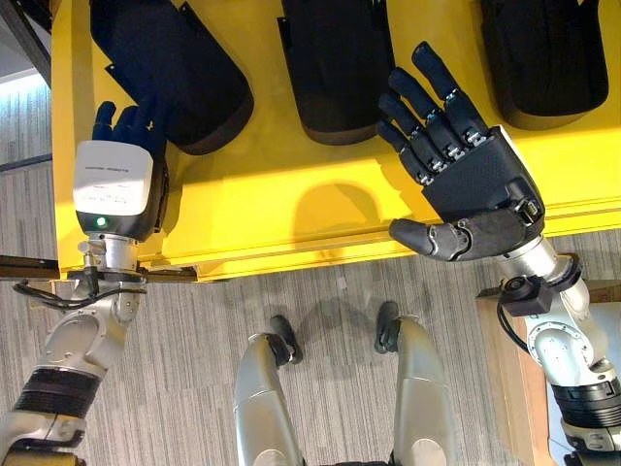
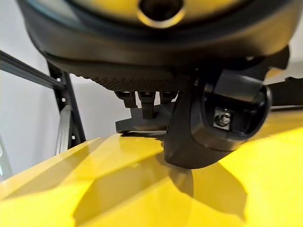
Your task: Move parts from the plastic box to the shelf.
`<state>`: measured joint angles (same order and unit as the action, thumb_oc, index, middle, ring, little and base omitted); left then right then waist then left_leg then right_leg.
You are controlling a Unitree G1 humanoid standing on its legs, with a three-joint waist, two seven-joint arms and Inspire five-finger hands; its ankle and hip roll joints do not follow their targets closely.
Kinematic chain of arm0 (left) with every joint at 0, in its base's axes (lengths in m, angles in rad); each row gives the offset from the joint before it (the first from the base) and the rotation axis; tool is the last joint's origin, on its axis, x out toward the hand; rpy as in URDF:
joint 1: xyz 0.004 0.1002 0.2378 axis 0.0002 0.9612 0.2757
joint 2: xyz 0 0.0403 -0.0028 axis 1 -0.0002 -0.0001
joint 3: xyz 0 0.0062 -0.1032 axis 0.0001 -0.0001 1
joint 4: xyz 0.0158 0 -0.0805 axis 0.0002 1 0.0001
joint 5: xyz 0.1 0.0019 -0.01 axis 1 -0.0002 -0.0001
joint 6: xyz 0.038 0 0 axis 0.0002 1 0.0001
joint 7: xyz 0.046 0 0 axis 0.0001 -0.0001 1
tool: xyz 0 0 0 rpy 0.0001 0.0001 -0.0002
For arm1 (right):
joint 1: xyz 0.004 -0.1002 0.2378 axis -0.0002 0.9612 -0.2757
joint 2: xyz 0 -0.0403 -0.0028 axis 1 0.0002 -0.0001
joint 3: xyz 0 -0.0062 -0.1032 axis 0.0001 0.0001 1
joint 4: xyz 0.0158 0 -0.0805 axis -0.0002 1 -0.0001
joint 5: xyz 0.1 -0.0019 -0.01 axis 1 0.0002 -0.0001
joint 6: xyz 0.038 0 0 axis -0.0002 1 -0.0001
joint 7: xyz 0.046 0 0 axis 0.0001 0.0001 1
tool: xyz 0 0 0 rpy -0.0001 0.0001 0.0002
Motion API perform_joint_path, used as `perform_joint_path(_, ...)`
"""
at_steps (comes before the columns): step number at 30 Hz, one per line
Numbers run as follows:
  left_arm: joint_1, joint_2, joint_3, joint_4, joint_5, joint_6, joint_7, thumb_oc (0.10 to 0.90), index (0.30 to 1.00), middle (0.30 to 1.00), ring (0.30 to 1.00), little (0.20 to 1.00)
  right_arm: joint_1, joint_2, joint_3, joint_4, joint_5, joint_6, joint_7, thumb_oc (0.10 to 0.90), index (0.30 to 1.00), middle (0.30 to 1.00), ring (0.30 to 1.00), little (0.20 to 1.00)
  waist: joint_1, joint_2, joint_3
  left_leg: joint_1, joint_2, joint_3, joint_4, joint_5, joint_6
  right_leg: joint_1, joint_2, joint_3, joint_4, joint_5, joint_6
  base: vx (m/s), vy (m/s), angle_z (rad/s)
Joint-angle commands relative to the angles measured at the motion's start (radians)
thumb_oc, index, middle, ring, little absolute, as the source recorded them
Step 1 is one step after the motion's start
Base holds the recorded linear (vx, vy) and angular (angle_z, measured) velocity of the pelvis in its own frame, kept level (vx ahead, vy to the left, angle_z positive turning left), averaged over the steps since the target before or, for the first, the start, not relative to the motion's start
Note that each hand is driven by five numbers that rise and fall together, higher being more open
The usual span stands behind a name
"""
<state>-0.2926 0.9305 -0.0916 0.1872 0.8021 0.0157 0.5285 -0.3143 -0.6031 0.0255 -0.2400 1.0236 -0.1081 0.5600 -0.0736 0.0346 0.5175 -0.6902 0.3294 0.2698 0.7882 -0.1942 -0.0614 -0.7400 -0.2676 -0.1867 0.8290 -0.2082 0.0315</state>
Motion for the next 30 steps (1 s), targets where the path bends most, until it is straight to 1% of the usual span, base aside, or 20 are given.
perform_joint_path(1,0.051,0.049,-0.037,-0.027,0.036,-0.013,-0.033,0.900,1.000,1.000,1.000,1.000,-0.053,-0.014,-0.050,-0.112,0.074,-0.106,0.027,0.900,1.000,1.000,1.000,1.000,-0.016,0.001,-0.052,0.087,0.030,-0.029,-0.097,-0.019,-0.063,0.093,-0.053,0.032,-0.090,-0.008,0.115,0.00,0.000,0.00)
perform_joint_path(7,0.057,0.054,-0.026,-0.070,0.051,-0.029,-0.059,0.900,1.000,1.000,1.000,1.000,-0.045,-0.017,-0.062,-0.115,0.076,-0.100,0.031,0.900,1.000,1.000,1.000,1.000,-0.016,0.003,-0.049,0.097,0.026,-0.022,-0.106,-0.017,-0.061,0.101,-0.054,0.029,-0.097,-0.005,0.115,0.00,0.000,0.00)
perform_joint_path(10,0.068,0.060,-0.020,-0.111,0.069,-0.005,-0.109,0.900,1.000,1.000,1.000,1.000,-0.036,-0.022,-0.068,-0.115,0.085,-0.107,0.034,0.900,1.000,1.000,1.000,1.000,-0.014,0.004,-0.049,0.104,0.024,-0.020,-0.110,-0.017,-0.061,0.110,-0.057,0.025,-0.104,-0.004,0.116,0.00,0.000,0.00)
perform_joint_path(14,0.084,0.067,-0.008,-0.127,0.085,0.000,-0.133,0.900,1.000,1.000,1.000,1.000,-0.029,-0.023,-0.074,-0.121,0.089,-0.104,0.037,0.900,1.000,1.000,1.000,1.000,-0.014,0.006,-0.049,0.113,0.023,-0.017,-0.117,-0.014,-0.061,0.117,-0.057,0.024,-0.111,0.000,0.118,0.00,0.000,0.00)
perform_joint_path(15,0.096,0.073,0.005,-0.144,0.098,0.014,-0.164,0.900,1.000,1.000,1.000,1.000,-0.022,-0.024,-0.078,-0.123,0.092,-0.107,0.039,0.900,1.000,1.000,1.000,1.000,-0.012,0.008,-0.049,0.118,0.021,-0.015,-0.121,-0.013,-0.060,0.122,-0.059,0.021,-0.116,0.001,0.119,0.00,0.000,0.00)
perform_joint_path(21,0.116,0.099,0.018,-0.151,0.114,0.038,-0.193,0.900,1.000,1.000,1.000,1.000,-0.024,-0.032,-0.080,-0.124,0.106,-0.101,0.038,0.900,1.000,1.000,1.000,1.000,-0.012,0.012,-0.048,0.131,0.018,-0.008,-0.129,-0.010,-0.059,0.133,-0.061,0.018,-0.123,0.005,0.118,0.00,0.000,0.00)
perform_joint_path(23,0.126,0.109,0.025,-0.147,0.123,0.036,-0.194,0.900,1.000,1.000,1.000,1.000,-0.021,-0.033,-0.081,-0.125,0.108,-0.101,0.040,0.900,1.000,1.000,1.000,1.000,-0.011,0.014,-0.049,0.136,0.018,-0.006,-0.132,-0.009,-0.058,0.138,-0.063,0.016,-0.125,0.006,0.118,0.00,0.000,0.00)
perform_joint_path(30,0.183,0.159,0.078,-0.145,0.154,0.053,-0.245,0.900,1.000,1.000,1.000,1.000,-0.014,-0.052,-0.084,-0.141,0.129,-0.093,0.031,0.900,1.000,1.000,1.000,1.000,-0.005,0.023,-0.055,0.173,0.008,0.006,-0.161,0.002,-0.055,0.171,-0.067,0.006,-0.149,0.014,0.119,0.02,0.012,0.01)
